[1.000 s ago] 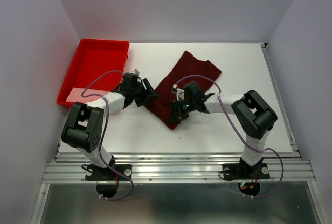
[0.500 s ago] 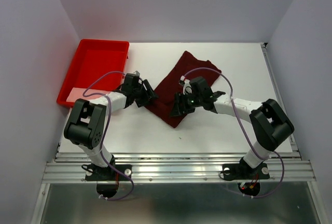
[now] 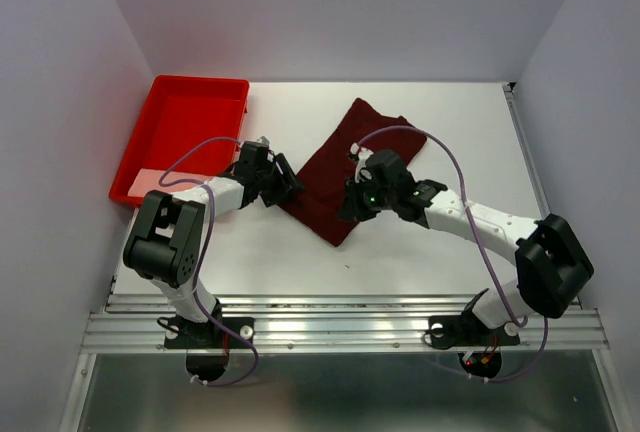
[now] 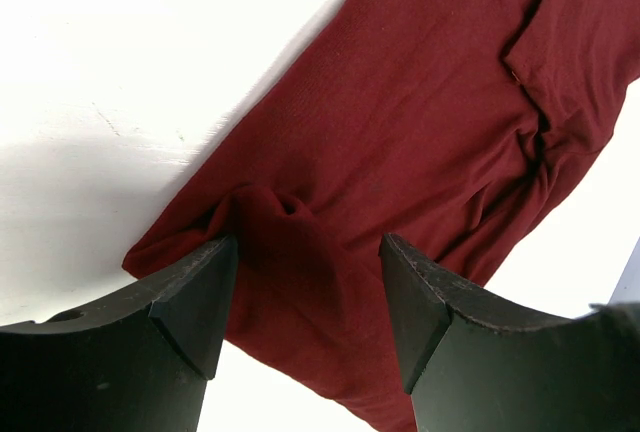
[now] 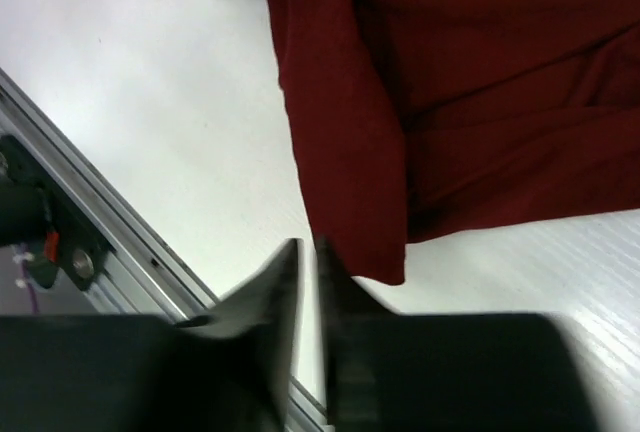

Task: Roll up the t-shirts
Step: Roll the T-shirt to the center of the board.

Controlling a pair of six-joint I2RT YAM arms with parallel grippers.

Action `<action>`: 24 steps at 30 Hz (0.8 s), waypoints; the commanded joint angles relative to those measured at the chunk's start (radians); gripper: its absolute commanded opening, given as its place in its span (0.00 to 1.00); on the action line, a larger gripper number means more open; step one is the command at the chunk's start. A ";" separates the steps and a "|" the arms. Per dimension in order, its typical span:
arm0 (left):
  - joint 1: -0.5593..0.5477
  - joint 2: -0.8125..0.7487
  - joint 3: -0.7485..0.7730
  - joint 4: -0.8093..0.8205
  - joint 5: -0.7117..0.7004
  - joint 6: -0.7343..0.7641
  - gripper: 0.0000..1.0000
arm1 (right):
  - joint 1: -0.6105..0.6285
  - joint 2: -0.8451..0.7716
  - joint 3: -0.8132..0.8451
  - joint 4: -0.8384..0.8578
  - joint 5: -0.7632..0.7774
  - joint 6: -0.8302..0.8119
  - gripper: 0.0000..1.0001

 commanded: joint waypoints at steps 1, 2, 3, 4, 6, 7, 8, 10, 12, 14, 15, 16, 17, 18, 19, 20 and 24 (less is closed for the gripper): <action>0.004 -0.015 0.030 -0.030 -0.029 0.026 0.70 | 0.066 0.026 0.041 -0.036 0.103 -0.008 0.05; 0.004 -0.015 0.030 -0.035 -0.031 0.029 0.70 | 0.066 0.041 0.045 -0.033 0.103 -0.007 0.01; 0.004 -0.016 0.034 -0.040 -0.034 0.030 0.70 | 0.066 0.072 0.048 -0.033 0.113 0.007 0.01; 0.004 -0.019 0.036 -0.047 -0.037 0.030 0.70 | 0.066 0.084 0.048 -0.023 0.115 0.016 0.01; 0.005 -0.030 0.042 -0.053 -0.038 0.030 0.70 | 0.066 0.118 0.051 -0.016 0.136 0.041 0.01; 0.004 -0.035 0.045 -0.062 -0.043 0.032 0.70 | 0.066 0.132 0.053 -0.016 0.152 0.050 0.01; 0.004 -0.044 0.051 -0.070 -0.046 0.037 0.70 | 0.066 0.164 0.065 -0.019 0.188 0.065 0.01; 0.004 -0.059 0.060 -0.093 -0.058 0.040 0.70 | 0.066 0.199 0.077 -0.021 0.228 0.073 0.01; 0.004 -0.091 0.071 -0.105 -0.064 0.047 0.70 | 0.066 0.239 0.102 -0.025 0.283 0.078 0.01; 0.004 -0.137 0.076 -0.148 -0.074 0.053 0.70 | 0.066 0.285 0.128 -0.024 0.285 0.068 0.01; 0.002 -0.153 0.076 -0.156 -0.075 0.057 0.70 | 0.066 0.296 0.136 -0.024 0.314 0.065 0.01; 0.001 -0.170 0.074 -0.167 -0.078 0.057 0.70 | 0.066 0.308 0.140 -0.024 0.317 0.065 0.01; -0.001 -0.182 0.068 -0.170 -0.081 0.060 0.70 | 0.066 0.310 0.145 -0.024 0.319 0.064 0.01; -0.002 -0.196 0.065 -0.168 -0.081 0.061 0.70 | 0.066 0.311 0.146 -0.022 0.323 0.062 0.01; -0.005 -0.208 0.062 -0.170 -0.084 0.069 0.70 | 0.066 0.311 0.148 -0.024 0.327 0.059 0.01; -0.010 -0.210 0.059 -0.170 -0.077 0.070 0.70 | 0.066 0.313 0.146 -0.024 0.330 0.059 0.01; -0.051 -0.194 0.056 -0.158 -0.046 0.070 0.69 | 0.066 0.305 0.140 -0.024 0.334 0.055 0.01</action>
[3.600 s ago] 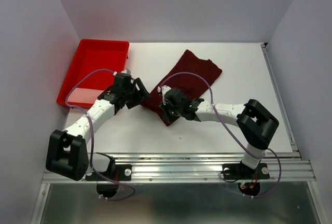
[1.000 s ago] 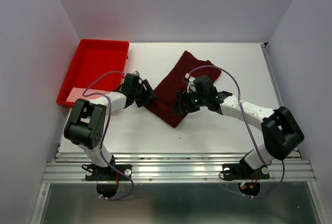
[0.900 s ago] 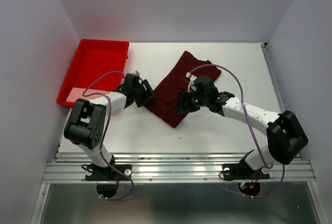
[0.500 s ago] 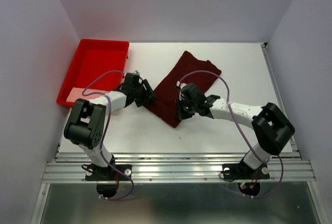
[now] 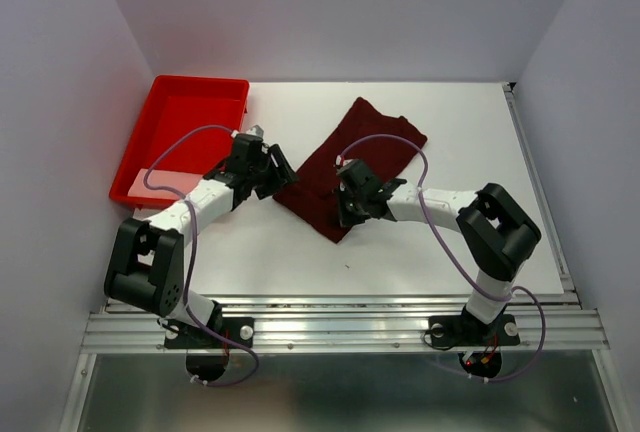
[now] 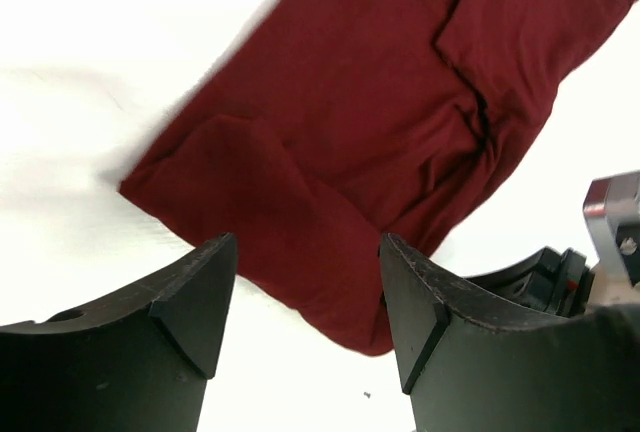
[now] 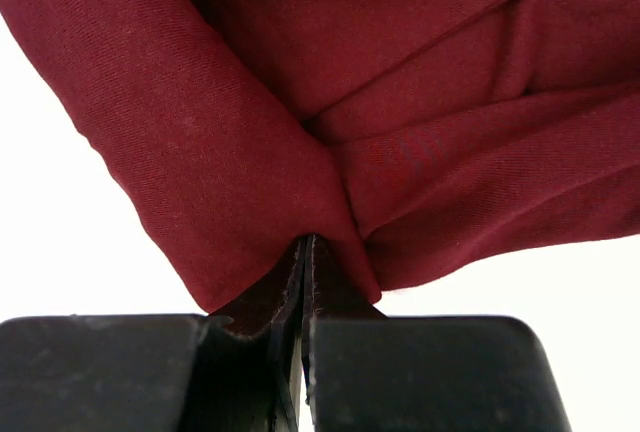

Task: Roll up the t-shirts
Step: Roll the T-shirt to the center of the board.

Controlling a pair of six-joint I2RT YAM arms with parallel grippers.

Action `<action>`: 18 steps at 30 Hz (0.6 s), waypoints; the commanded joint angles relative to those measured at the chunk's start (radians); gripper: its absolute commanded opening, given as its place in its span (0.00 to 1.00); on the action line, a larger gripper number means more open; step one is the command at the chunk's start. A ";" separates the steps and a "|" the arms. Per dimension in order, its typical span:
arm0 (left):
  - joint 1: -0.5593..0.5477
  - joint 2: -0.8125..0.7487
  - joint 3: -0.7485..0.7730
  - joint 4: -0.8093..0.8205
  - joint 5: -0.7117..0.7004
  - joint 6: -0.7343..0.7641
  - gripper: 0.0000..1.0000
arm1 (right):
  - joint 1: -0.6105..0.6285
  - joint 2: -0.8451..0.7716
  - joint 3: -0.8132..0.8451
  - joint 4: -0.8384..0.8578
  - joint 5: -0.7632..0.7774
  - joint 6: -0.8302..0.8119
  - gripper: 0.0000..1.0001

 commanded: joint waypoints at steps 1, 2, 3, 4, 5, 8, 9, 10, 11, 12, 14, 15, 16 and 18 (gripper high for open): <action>-0.052 -0.001 0.025 0.005 0.028 0.021 0.69 | 0.000 -0.014 0.024 0.010 0.055 -0.002 0.01; -0.072 0.005 0.023 0.019 0.042 0.003 0.69 | 0.000 -0.016 0.017 0.012 0.055 -0.004 0.01; -0.078 0.020 0.022 0.034 0.062 -0.009 0.69 | 0.000 -0.017 0.014 0.013 0.055 -0.004 0.01; -0.081 0.031 0.020 0.040 0.082 -0.020 0.69 | 0.000 -0.022 0.012 0.013 0.054 -0.002 0.01; -0.087 0.040 0.022 0.086 0.115 -0.031 0.68 | 0.000 -0.023 0.009 0.012 0.054 -0.002 0.01; -0.104 0.076 0.017 0.132 0.161 -0.075 0.67 | 0.000 -0.037 -0.006 0.013 0.054 -0.001 0.01; -0.110 0.086 0.019 0.138 0.168 -0.082 0.67 | 0.000 -0.040 -0.008 0.013 0.054 -0.001 0.01; -0.121 0.100 0.022 0.137 0.152 -0.091 0.66 | 0.000 -0.046 -0.009 0.013 0.054 -0.001 0.01; -0.124 0.108 0.023 0.132 0.142 -0.095 0.67 | 0.000 -0.049 -0.011 0.013 0.055 -0.002 0.01; -0.124 0.123 0.026 0.129 0.132 -0.100 0.66 | 0.000 -0.052 -0.014 0.010 0.057 -0.002 0.01; -0.129 0.142 0.034 0.096 0.062 -0.112 0.66 | 0.000 -0.059 -0.019 0.012 0.057 -0.004 0.01; -0.132 0.162 0.040 0.091 0.042 -0.108 0.66 | 0.000 -0.062 -0.022 0.012 0.058 -0.004 0.01; -0.132 0.174 0.042 0.089 0.024 -0.099 0.66 | 0.000 -0.062 -0.025 0.012 0.058 -0.004 0.01; -0.132 0.197 0.045 0.091 0.007 -0.089 0.67 | 0.000 -0.068 -0.029 0.010 0.057 -0.005 0.01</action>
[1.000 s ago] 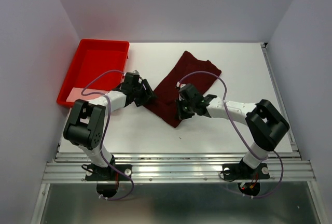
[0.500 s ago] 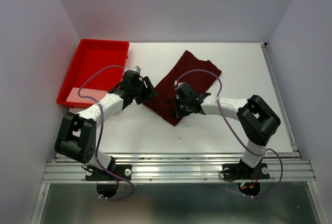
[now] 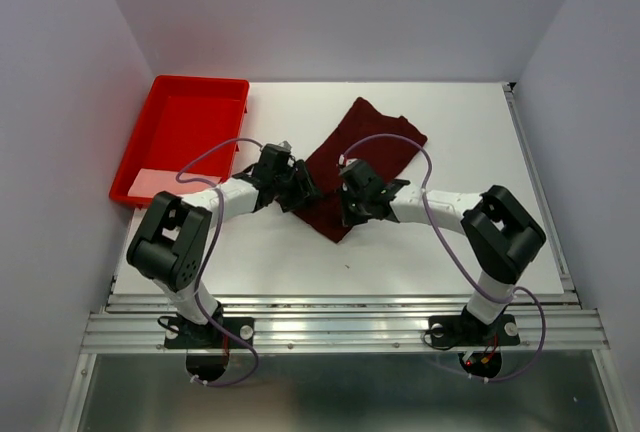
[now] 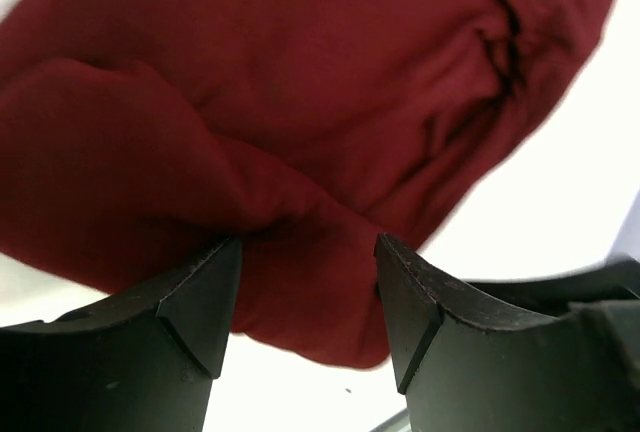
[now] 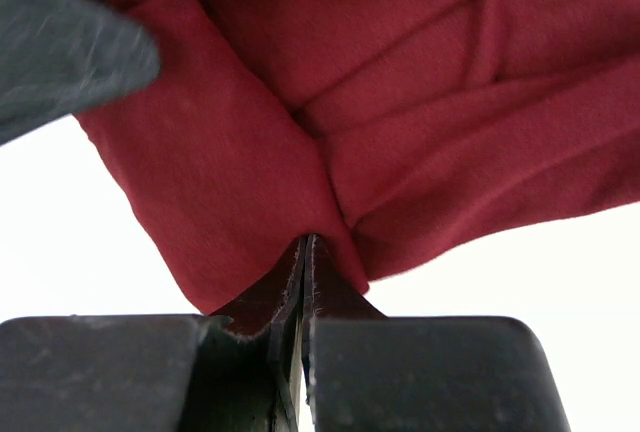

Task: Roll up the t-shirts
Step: Roll the T-shirt to the center of the board.

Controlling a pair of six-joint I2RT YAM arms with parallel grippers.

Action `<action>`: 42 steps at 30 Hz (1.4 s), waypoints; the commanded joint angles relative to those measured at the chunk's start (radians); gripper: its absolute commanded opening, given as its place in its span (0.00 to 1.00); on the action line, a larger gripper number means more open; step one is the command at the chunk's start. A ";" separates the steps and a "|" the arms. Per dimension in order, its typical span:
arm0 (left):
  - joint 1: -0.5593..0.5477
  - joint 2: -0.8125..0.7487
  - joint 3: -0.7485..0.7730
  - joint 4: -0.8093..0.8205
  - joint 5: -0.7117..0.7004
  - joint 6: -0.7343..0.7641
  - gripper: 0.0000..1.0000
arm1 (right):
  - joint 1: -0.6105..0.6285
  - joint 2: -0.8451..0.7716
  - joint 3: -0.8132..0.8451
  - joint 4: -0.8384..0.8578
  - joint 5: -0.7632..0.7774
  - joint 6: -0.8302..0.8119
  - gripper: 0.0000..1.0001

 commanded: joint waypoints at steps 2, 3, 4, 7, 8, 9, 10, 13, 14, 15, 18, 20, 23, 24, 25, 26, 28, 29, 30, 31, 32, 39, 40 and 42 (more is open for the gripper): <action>-0.007 0.060 0.046 0.004 -0.096 0.016 0.66 | 0.000 -0.050 -0.022 0.010 0.029 -0.006 0.01; -0.007 0.066 0.046 0.001 -0.107 0.019 0.65 | 0.000 -0.055 -0.025 0.010 0.030 -0.006 0.01; -0.008 0.069 0.046 -0.006 -0.119 0.023 0.65 | 0.000 -0.067 -0.025 0.005 0.035 -0.020 0.01; -0.011 0.042 0.049 -0.029 -0.135 0.032 0.65 | 0.009 -0.099 0.007 -0.056 0.046 -0.031 0.01; -0.011 0.031 0.053 -0.039 -0.139 0.033 0.65 | 0.009 -0.113 0.015 -0.065 0.047 -0.034 0.01; -0.011 0.004 0.068 -0.048 -0.146 0.036 0.65 | 0.009 -0.123 0.031 -0.085 0.055 -0.040 0.01; -0.011 -0.012 0.079 -0.078 -0.149 0.041 0.65 | 0.009 -0.133 0.044 -0.098 0.065 -0.042 0.01; -0.011 -0.078 0.131 -0.169 -0.182 0.067 0.66 | 0.018 -0.171 0.093 -0.142 0.090 -0.051 0.01; -0.011 -0.090 0.157 -0.190 -0.199 0.075 0.66 | 0.027 -0.176 0.105 -0.151 0.092 -0.056 0.01; -0.010 -0.101 0.171 -0.207 -0.216 0.079 0.67 | 0.027 -0.176 0.116 -0.158 0.084 -0.059 0.01; 0.007 -0.104 0.206 -0.260 -0.236 0.105 0.67 | 0.036 -0.154 0.162 -0.168 0.066 -0.059 0.01; 0.027 -0.087 0.214 -0.275 -0.230 0.121 0.67 | 0.050 -0.137 0.195 -0.168 0.043 -0.045 0.01; 0.050 -0.053 0.231 -0.281 -0.215 0.138 0.67 | 0.075 -0.076 0.251 -0.184 0.026 -0.017 0.01; 0.056 -0.044 0.233 -0.278 -0.212 0.138 0.67 | 0.075 -0.061 0.258 -0.182 0.024 -0.010 0.01; 0.059 -0.024 0.237 -0.270 -0.198 0.139 0.67 | 0.075 -0.032 0.260 -0.179 0.016 0.003 0.01; 0.064 -0.015 0.239 -0.267 -0.190 0.144 0.67 | 0.075 -0.019 0.255 -0.165 0.015 0.010 0.01; 0.070 0.016 0.234 -0.255 -0.181 0.144 0.67 | 0.075 0.005 0.231 -0.139 0.012 0.030 0.01; 0.072 0.023 0.231 -0.246 -0.161 0.144 0.67 | 0.075 0.016 0.216 -0.127 0.012 0.033 0.01; 0.075 0.045 0.216 -0.235 -0.144 0.150 0.67 | 0.075 0.025 0.193 -0.116 0.029 0.030 0.01; 0.076 0.059 0.210 -0.224 -0.132 0.154 0.67 | 0.075 0.037 0.185 -0.115 0.044 0.026 0.01; 0.078 0.072 0.207 -0.214 -0.109 0.158 0.67 | 0.075 0.066 0.176 -0.115 0.059 0.023 0.01; 0.079 0.119 0.197 -0.212 -0.109 0.165 0.67 | 0.075 0.093 0.130 -0.113 0.105 0.001 0.01; 0.079 0.094 0.200 -0.217 -0.116 0.167 0.67 | 0.075 0.073 0.124 -0.112 0.111 -0.006 0.01; 0.079 0.067 0.214 -0.246 -0.152 0.176 0.67 | 0.075 0.027 0.104 -0.102 0.127 -0.017 0.01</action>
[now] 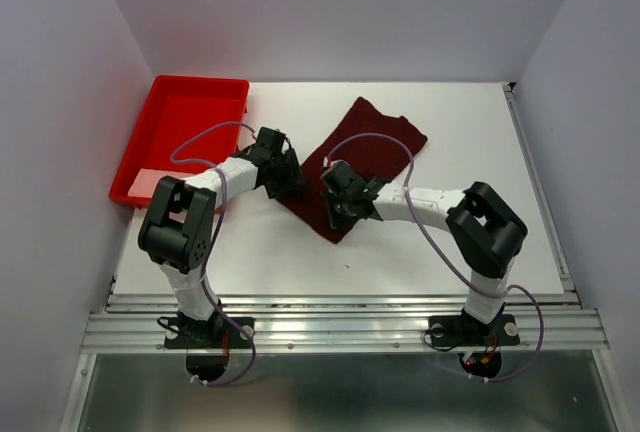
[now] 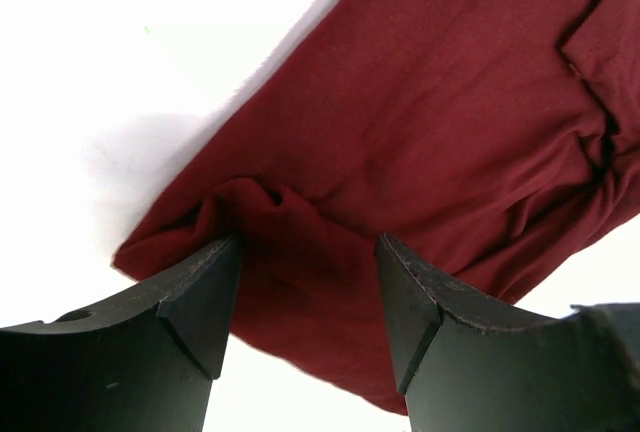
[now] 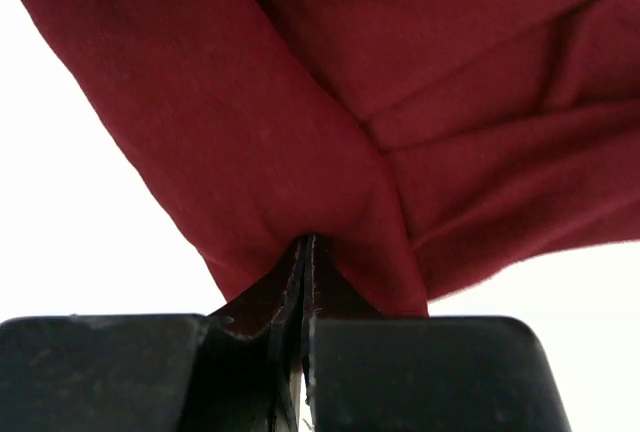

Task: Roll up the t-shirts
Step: Roll the T-shirt to the center of the board.

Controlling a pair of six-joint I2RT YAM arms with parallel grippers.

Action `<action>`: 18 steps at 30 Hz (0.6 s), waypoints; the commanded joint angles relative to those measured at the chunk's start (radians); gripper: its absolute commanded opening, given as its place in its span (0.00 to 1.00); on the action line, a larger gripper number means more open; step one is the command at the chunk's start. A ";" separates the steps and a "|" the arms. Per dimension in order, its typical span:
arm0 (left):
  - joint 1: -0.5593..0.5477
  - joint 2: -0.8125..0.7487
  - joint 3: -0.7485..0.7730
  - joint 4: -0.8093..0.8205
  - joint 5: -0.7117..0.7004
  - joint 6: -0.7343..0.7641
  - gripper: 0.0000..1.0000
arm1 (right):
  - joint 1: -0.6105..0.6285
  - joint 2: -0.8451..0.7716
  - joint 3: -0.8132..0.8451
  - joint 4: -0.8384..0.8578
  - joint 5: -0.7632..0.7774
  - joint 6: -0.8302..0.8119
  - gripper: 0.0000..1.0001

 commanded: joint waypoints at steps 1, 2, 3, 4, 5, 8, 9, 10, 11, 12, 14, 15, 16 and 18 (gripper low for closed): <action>0.004 -0.096 0.030 -0.061 -0.047 0.036 0.67 | 0.003 -0.118 -0.040 0.007 0.068 -0.042 0.01; 0.004 -0.108 0.040 -0.076 -0.070 0.040 0.67 | 0.003 -0.141 -0.046 0.011 0.077 -0.050 0.01; 0.004 -0.120 0.053 -0.087 -0.081 0.046 0.67 | 0.003 -0.163 -0.049 0.012 0.082 -0.056 0.01; 0.006 -0.146 0.074 -0.099 -0.088 0.051 0.67 | 0.003 -0.199 -0.049 0.012 0.082 -0.073 0.01; 0.006 -0.159 0.086 -0.121 -0.104 0.054 0.67 | 0.014 -0.216 -0.048 0.009 0.097 -0.081 0.02; 0.004 -0.209 0.122 -0.157 -0.137 0.065 0.67 | 0.025 -0.252 -0.037 -0.009 0.149 -0.114 0.07; 0.004 -0.223 0.129 -0.162 -0.144 0.069 0.68 | 0.049 -0.253 -0.026 -0.021 0.166 -0.124 0.10; 0.006 -0.249 0.136 -0.170 -0.144 0.072 0.68 | 0.061 -0.255 -0.023 -0.026 0.183 -0.142 0.14; 0.007 -0.261 0.139 -0.184 -0.171 0.077 0.67 | 0.074 -0.247 -0.017 -0.035 0.220 -0.151 0.23; 0.007 -0.290 0.142 -0.190 -0.180 0.080 0.67 | 0.099 -0.243 -0.006 -0.040 0.235 -0.168 0.26; 0.007 -0.323 0.139 -0.202 -0.186 0.094 0.67 | 0.129 -0.214 0.009 -0.051 0.277 -0.182 0.39; 0.007 -0.343 0.133 -0.204 -0.183 0.098 0.67 | 0.143 -0.206 0.014 -0.052 0.287 -0.188 0.46; 0.009 -0.382 0.117 -0.204 -0.183 0.105 0.67 | 0.169 -0.197 0.023 -0.049 0.306 -0.196 0.62; 0.010 -0.444 0.088 -0.208 -0.199 0.103 0.68 | 0.190 -0.168 0.029 -0.040 0.321 -0.210 0.71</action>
